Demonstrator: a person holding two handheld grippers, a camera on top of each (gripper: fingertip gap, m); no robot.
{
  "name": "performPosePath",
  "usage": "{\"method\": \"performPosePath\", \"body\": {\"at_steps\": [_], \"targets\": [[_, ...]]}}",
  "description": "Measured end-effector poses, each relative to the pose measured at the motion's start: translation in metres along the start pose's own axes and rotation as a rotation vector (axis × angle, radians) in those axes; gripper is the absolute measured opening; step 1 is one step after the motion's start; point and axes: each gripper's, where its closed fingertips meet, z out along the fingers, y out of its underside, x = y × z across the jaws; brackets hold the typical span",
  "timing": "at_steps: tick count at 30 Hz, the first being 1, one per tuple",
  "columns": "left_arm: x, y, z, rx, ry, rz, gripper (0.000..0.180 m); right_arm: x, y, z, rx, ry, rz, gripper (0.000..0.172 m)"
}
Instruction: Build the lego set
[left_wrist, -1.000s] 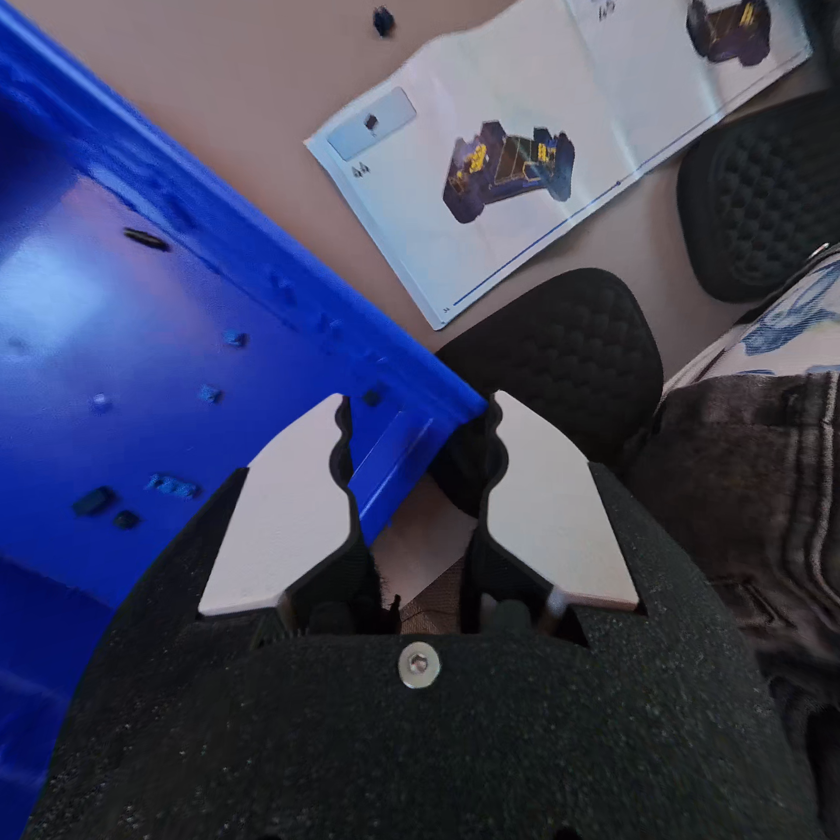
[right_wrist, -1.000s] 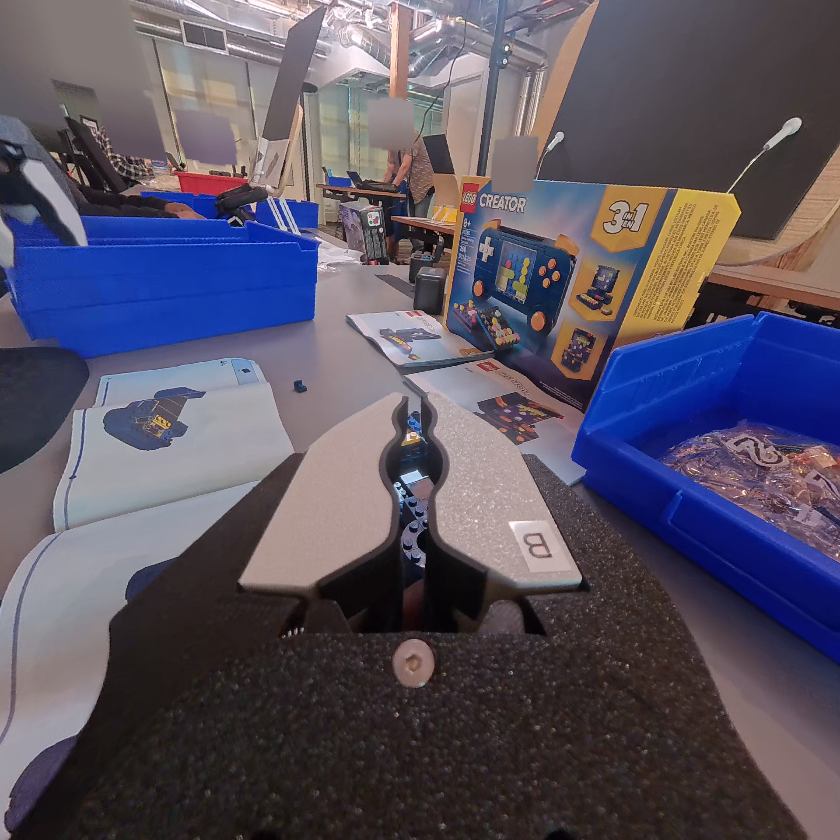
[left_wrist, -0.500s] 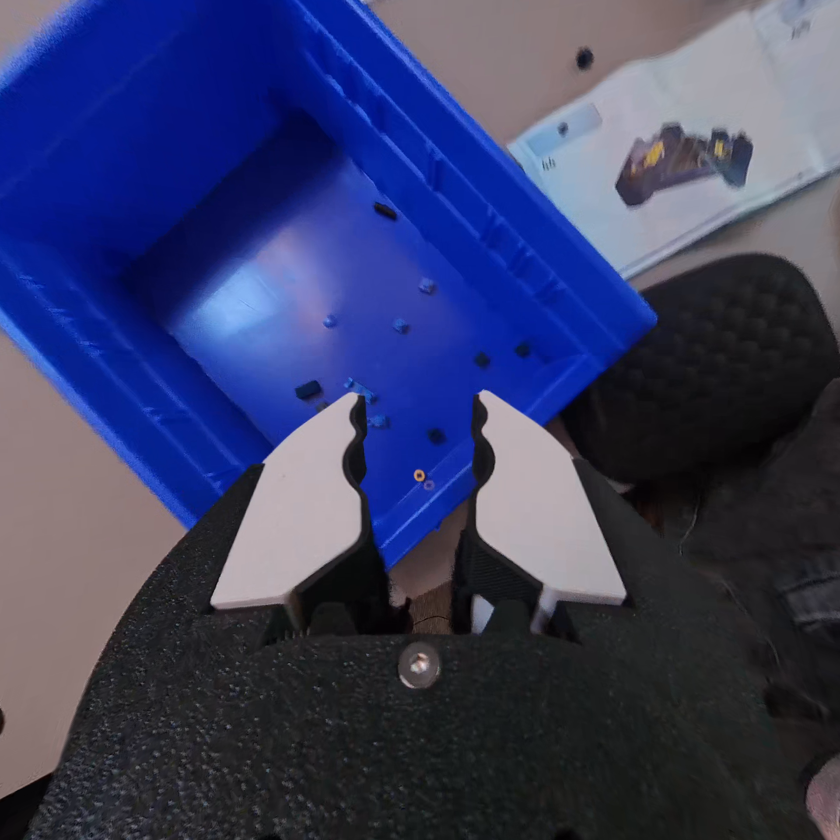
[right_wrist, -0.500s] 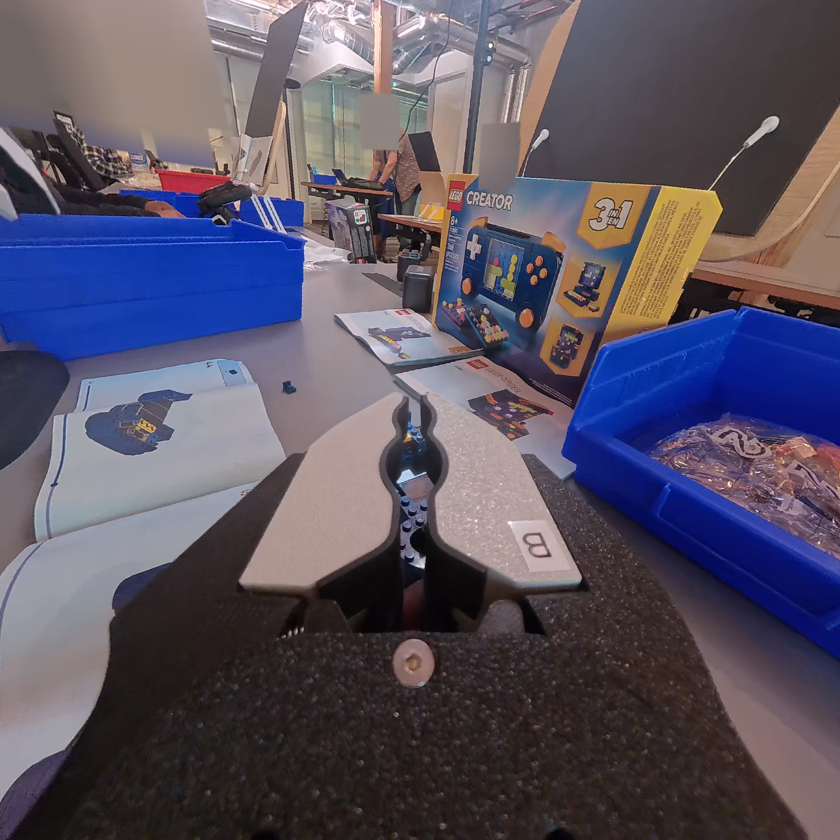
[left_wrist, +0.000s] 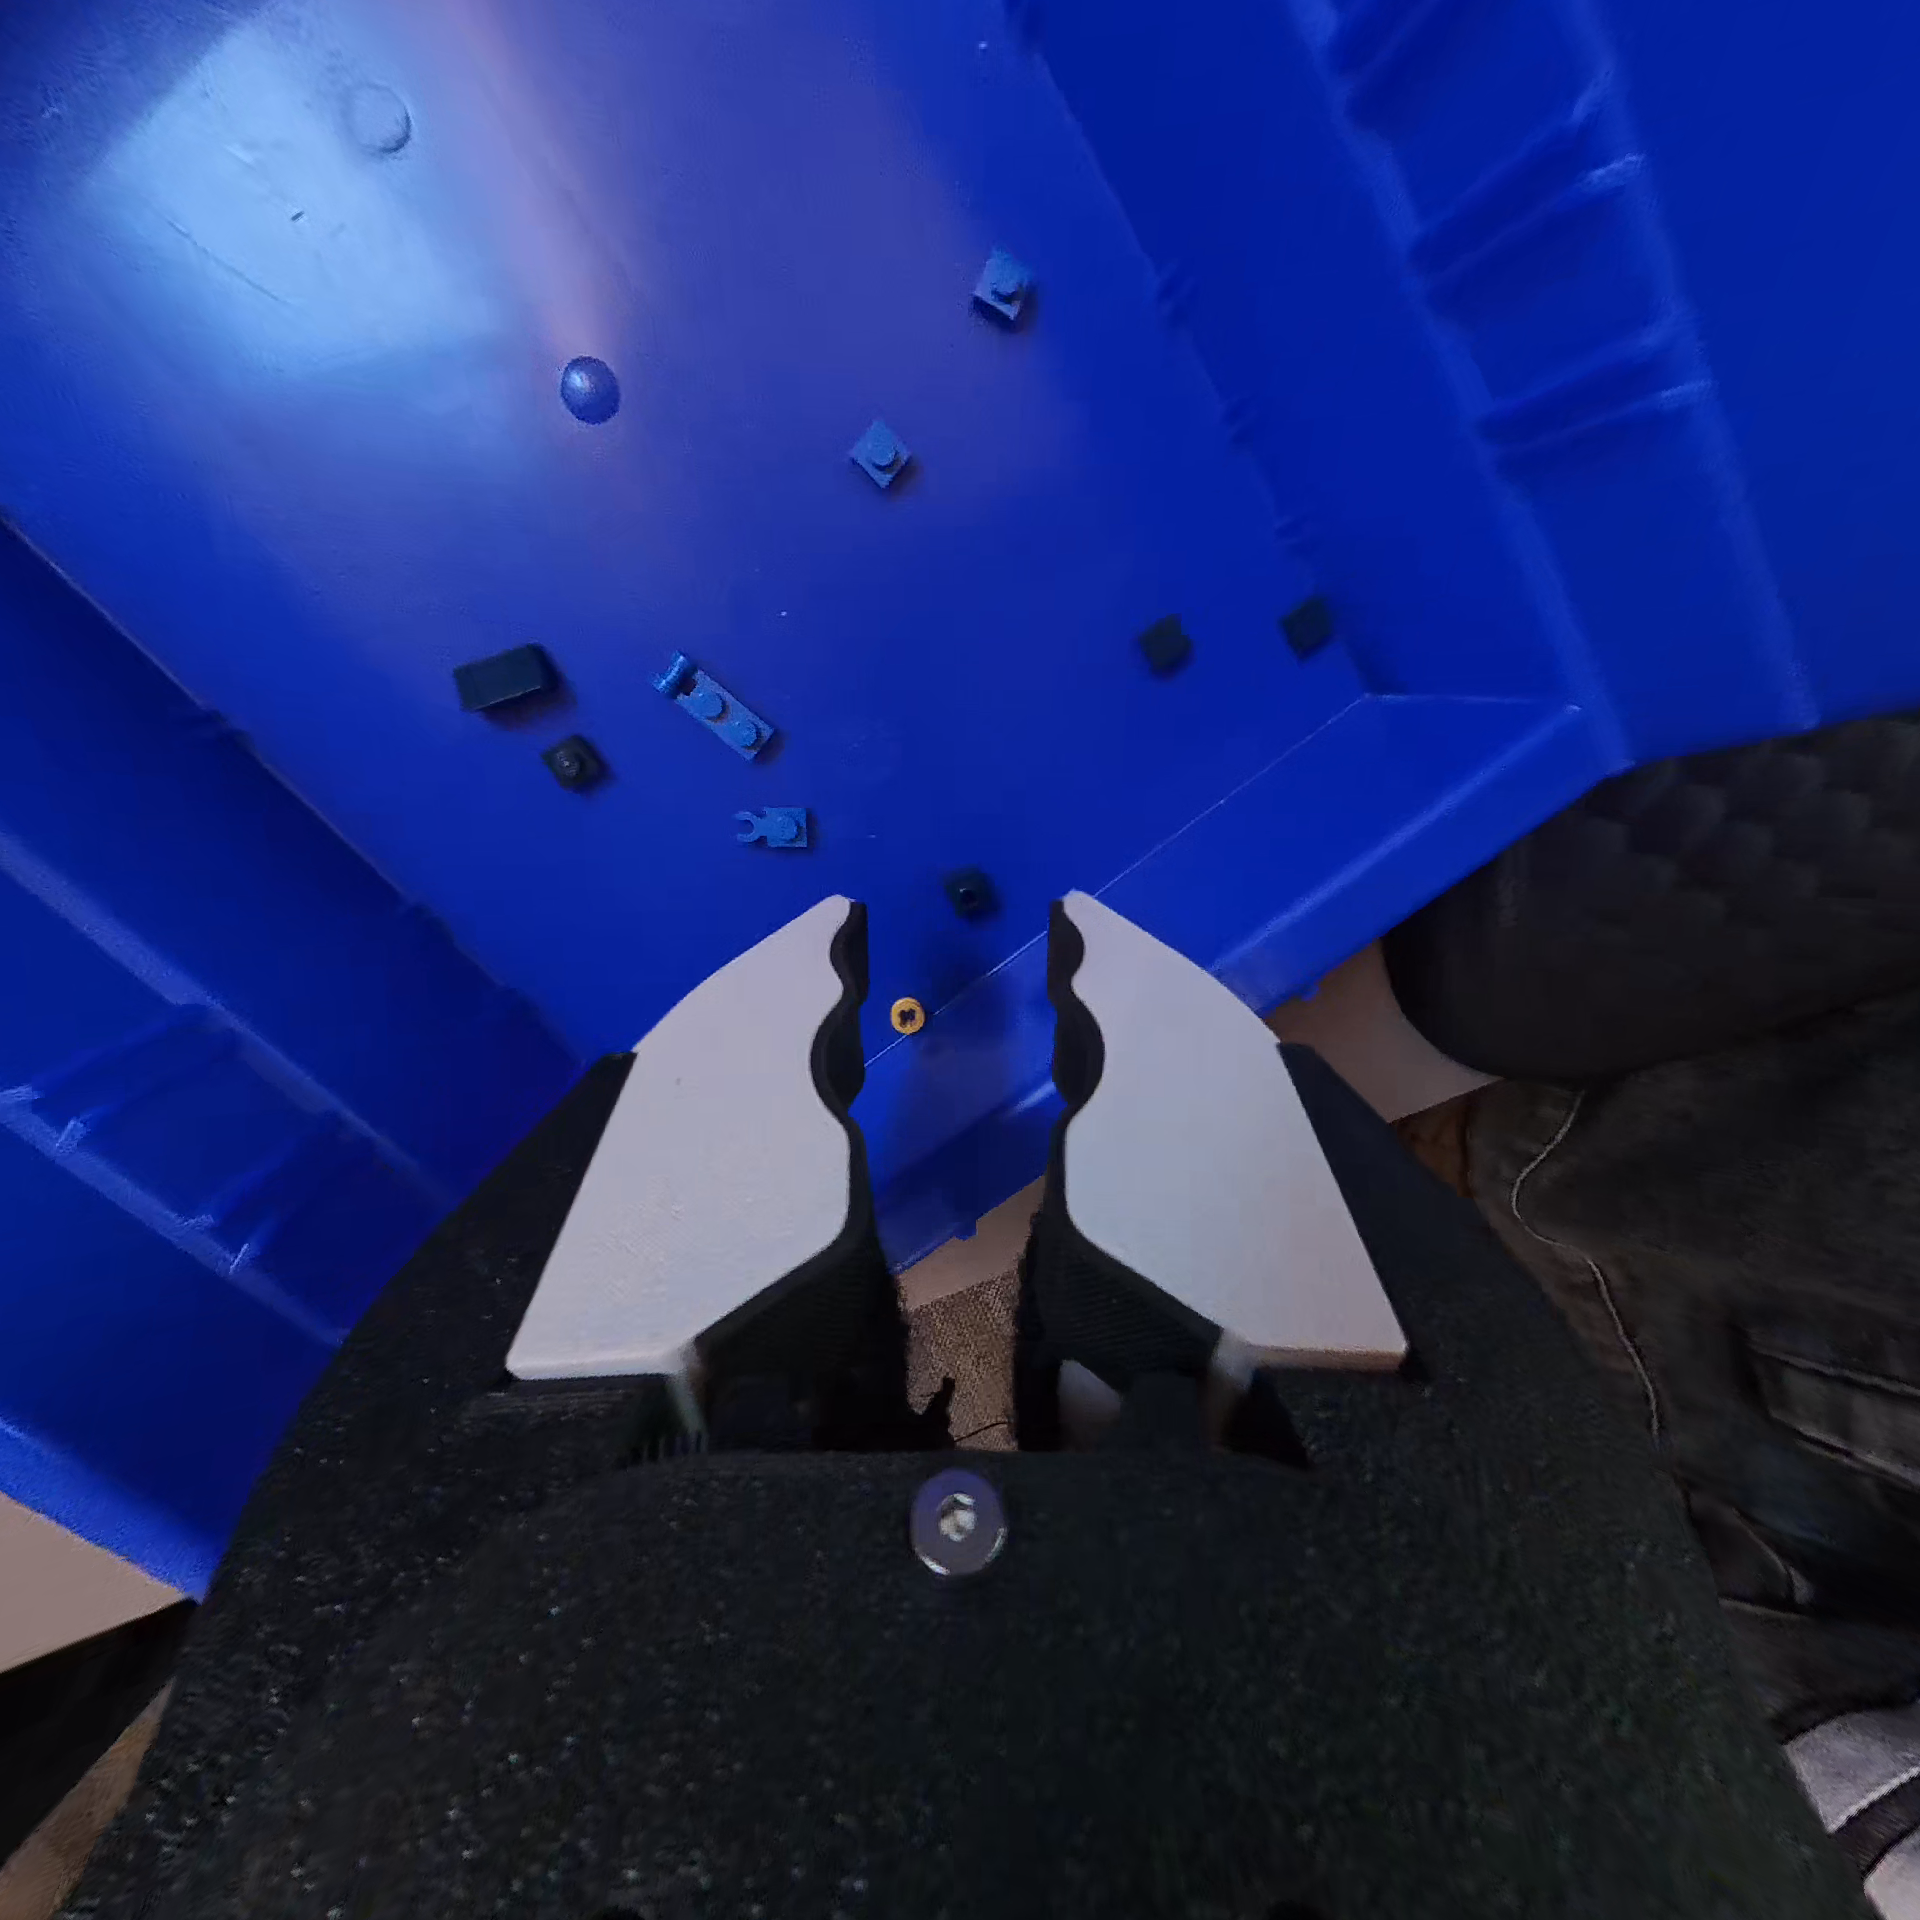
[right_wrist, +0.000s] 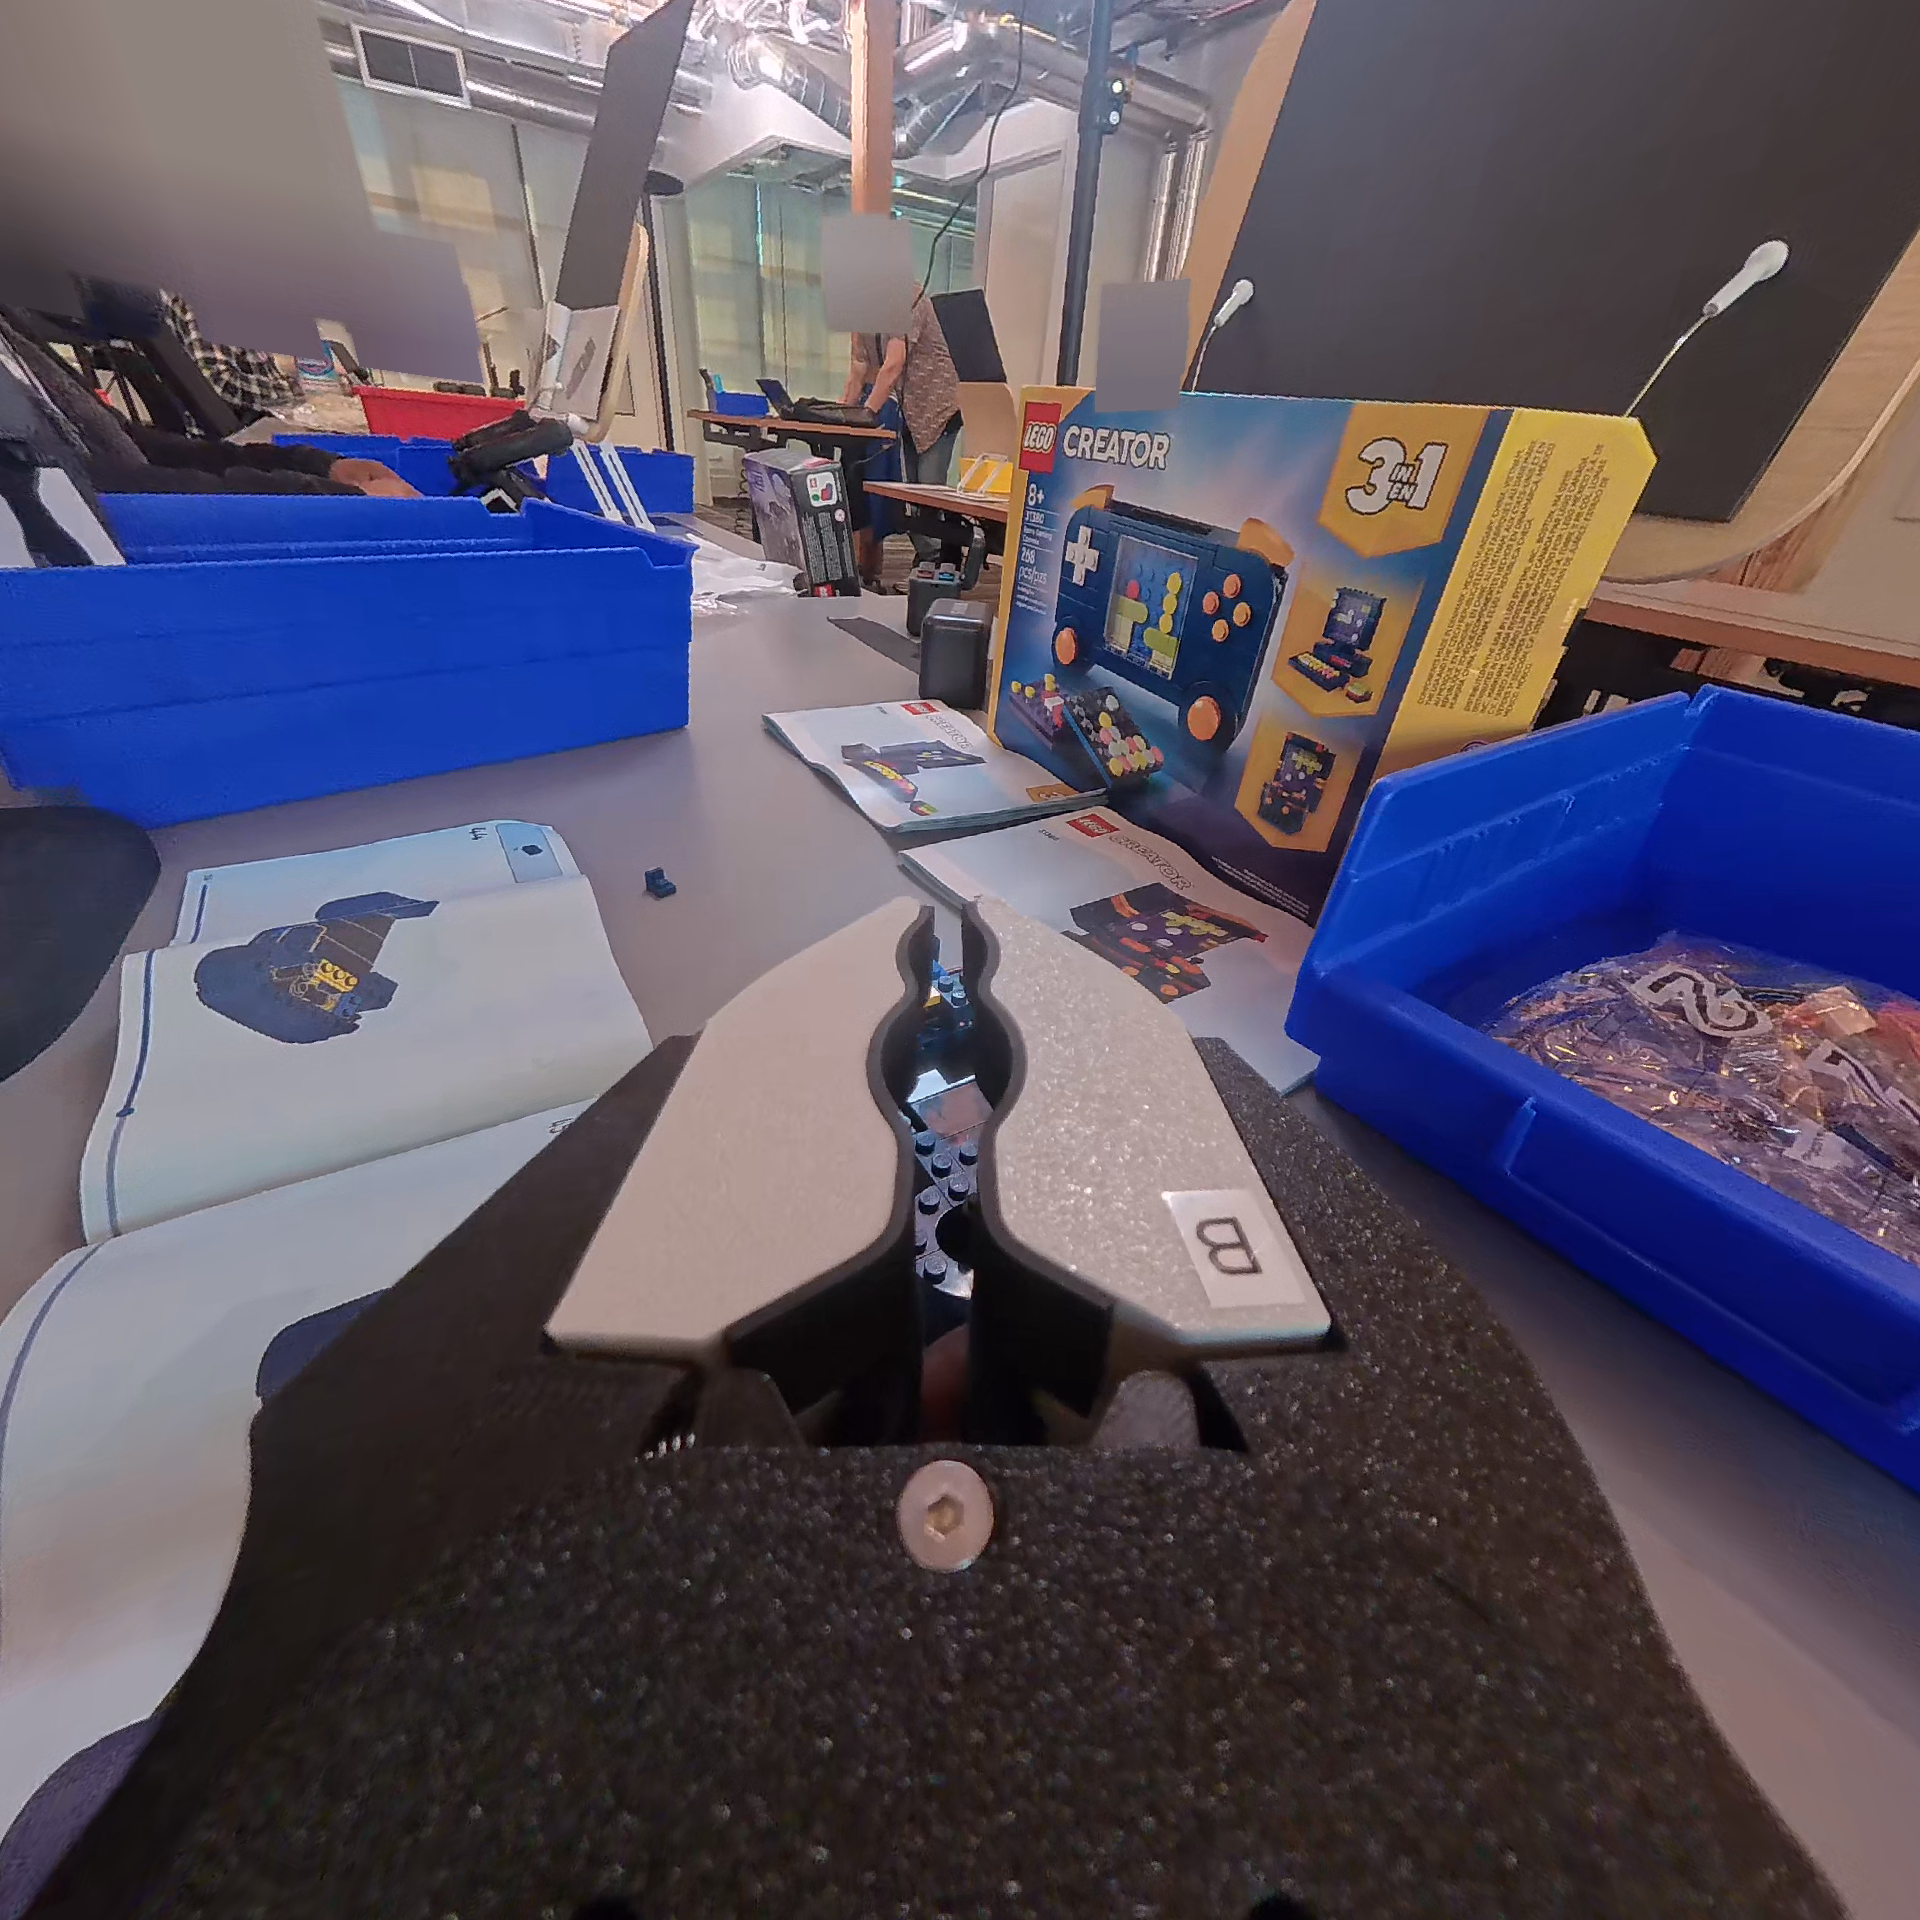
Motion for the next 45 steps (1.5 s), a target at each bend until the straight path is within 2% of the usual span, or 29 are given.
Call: {"method": "performPosePath", "body": {"at_steps": [13,17,20,25,27,30,33,45], "targets": [[0.003,0.007,0.023,-0.066,0.046,-0.027,0.026,0.002,0.003,0.003,-0.025,0.016,0.001,0.005],[0.010,0.006,0.028,-0.074,0.092,0.012,0.007,0.003,0.003,0.003,-0.025,0.017,0.007,0.005],[0.013,-0.006,0.021,0.022,0.113,0.053,0.002,0.003,0.003,0.002,-0.022,0.017,0.014,0.005],[0.008,-0.041,-0.024,0.348,0.097,0.056,0.000,0.003,0.002,0.002,-0.018,0.014,0.008,0.005],[0.002,-0.042,-0.036,0.380,0.065,0.051,0.000,0.002,0.002,0.002,-0.020,0.010,0.002,0.005],[-0.006,-0.023,-0.031,0.246,0.015,0.015,0.000,-0.001,0.002,0.002,-0.020,0.004,-0.012,0.005],[-0.003,-0.004,-0.016,0.093,0.055,-0.044,0.009,-0.002,0.003,0.003,-0.026,-0.002,-0.024,0.005],[0.010,0.008,0.016,-0.209,0.127,-0.074,0.024,-0.008,0.005,0.004,-0.047,-0.028,-0.059,0.005]]}}
